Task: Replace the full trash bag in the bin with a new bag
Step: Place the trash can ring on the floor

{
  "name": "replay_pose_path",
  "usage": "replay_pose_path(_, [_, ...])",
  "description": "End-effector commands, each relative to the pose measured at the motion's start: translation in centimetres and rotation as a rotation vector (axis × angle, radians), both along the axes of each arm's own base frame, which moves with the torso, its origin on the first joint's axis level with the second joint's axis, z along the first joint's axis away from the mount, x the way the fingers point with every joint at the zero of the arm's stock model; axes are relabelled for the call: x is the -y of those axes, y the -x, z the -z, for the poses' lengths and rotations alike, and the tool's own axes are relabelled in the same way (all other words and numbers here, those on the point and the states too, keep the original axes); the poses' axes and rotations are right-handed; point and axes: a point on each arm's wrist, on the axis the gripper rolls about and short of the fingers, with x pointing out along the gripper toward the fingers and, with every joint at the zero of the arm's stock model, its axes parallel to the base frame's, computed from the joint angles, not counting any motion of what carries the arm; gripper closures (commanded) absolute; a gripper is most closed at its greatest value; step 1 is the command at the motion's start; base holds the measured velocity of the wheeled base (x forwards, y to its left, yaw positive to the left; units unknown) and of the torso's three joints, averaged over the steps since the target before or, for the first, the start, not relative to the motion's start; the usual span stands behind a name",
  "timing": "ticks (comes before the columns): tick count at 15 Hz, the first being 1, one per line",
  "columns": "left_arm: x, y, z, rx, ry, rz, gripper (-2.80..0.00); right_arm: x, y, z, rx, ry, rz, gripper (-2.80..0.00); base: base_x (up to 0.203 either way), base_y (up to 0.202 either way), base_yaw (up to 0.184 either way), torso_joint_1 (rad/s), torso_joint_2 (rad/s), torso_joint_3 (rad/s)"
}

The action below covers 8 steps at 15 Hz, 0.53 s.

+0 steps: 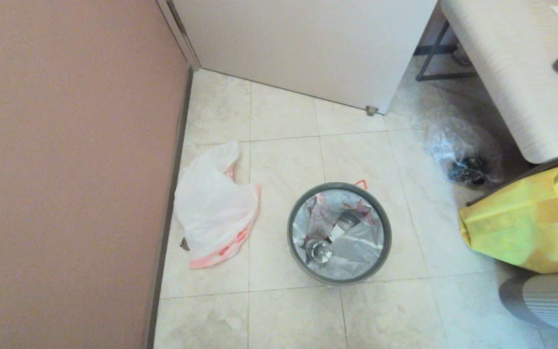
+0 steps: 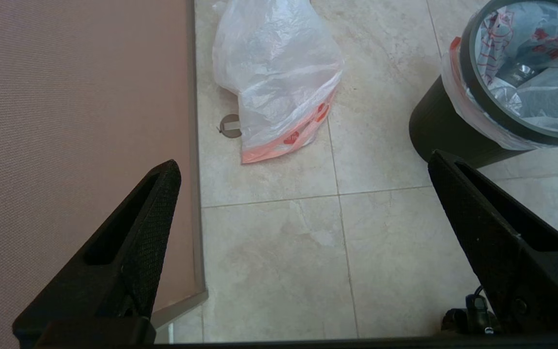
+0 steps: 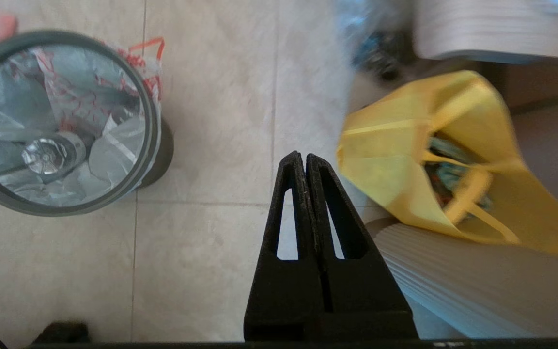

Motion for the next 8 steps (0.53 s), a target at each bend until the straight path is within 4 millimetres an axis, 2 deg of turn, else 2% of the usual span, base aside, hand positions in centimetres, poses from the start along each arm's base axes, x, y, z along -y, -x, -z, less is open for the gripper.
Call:
replay_pose_path(1, [0.0,0.0,0.0,-0.001,0.0,0.0,-2.8,-0.5,-4.6,0.4,-0.114,0.008,-0.025,0.0,0.0,0.0,0.0,0.0,0.0,0.0])
replay_pose_path(4, [0.0,0.0,0.0,-0.001,0.0,0.0,-2.8,-3.4,-8.3,1.2,-0.203,0.058,-0.09,0.0,0.0,0.0,0.0,0.0,0.0,0.0])
replay_pose_path(8, [0.0,0.0,0.0,-0.001,0.0,0.0,-2.8,-7.7,-15.2,5.1,-0.349,0.147,0.003,0.0,0.0,0.0,0.0,0.0,0.0,0.0])
